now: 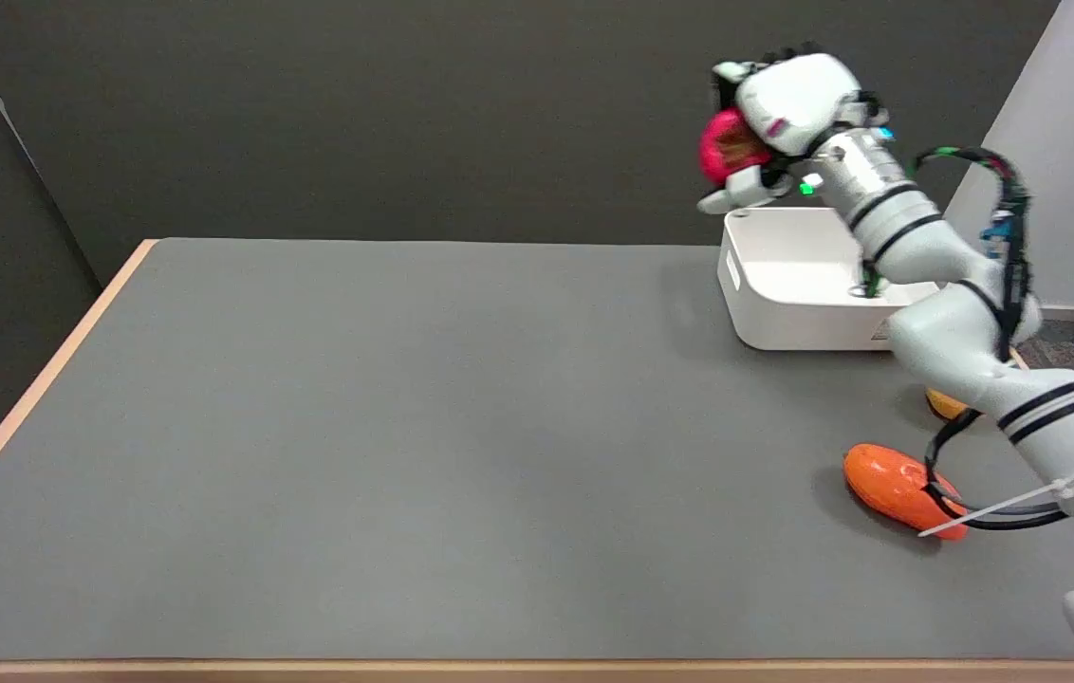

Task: Place tomato into white box.

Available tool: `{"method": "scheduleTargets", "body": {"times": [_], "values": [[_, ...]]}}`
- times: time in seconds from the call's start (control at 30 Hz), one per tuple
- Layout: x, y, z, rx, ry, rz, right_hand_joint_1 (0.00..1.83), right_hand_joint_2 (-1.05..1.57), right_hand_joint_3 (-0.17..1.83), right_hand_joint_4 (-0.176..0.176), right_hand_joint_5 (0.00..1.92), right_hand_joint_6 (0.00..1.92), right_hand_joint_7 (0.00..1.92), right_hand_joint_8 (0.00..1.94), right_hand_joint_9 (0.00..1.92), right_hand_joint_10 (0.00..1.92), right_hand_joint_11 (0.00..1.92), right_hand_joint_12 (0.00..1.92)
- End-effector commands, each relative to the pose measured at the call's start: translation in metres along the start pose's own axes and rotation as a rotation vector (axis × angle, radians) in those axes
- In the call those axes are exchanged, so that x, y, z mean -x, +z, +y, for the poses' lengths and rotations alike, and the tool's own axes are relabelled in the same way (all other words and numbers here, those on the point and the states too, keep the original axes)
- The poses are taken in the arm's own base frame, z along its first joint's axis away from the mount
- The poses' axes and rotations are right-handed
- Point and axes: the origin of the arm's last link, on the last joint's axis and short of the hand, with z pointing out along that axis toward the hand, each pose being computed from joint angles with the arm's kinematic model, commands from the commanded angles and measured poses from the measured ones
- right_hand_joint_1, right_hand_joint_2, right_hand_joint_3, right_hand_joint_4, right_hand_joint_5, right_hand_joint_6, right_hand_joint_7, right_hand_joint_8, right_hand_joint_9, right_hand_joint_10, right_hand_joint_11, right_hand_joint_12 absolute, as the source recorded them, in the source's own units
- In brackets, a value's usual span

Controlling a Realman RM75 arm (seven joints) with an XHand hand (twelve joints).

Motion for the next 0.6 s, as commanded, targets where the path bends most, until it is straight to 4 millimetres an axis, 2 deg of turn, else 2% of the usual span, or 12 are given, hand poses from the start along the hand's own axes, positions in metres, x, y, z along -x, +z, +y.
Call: {"method": "scheduleTargets", "body": {"times": [0.03, 0.4, 0.6], "values": [[0.047, -0.050, 0.112, 0.305, -0.069, -0.201, 1.17, 1.02, 0.47, -0.035, 0.65, 1.54, 0.87, 1.33, 0.84, 1.44, 0.80, 1.90], [0.091, -0.065, 0.135, 0.373, -0.017, -0.349, 1.17, 1.01, 0.48, -0.036, 0.65, 1.54, 0.88, 1.33, 0.84, 1.44, 0.80, 1.89], [0.113, -0.070, 0.133, 0.371, 0.006, -0.401, 1.17, 1.01, 0.48, -0.036, 0.65, 1.54, 0.88, 1.32, 0.84, 1.45, 0.78, 1.88]]}}
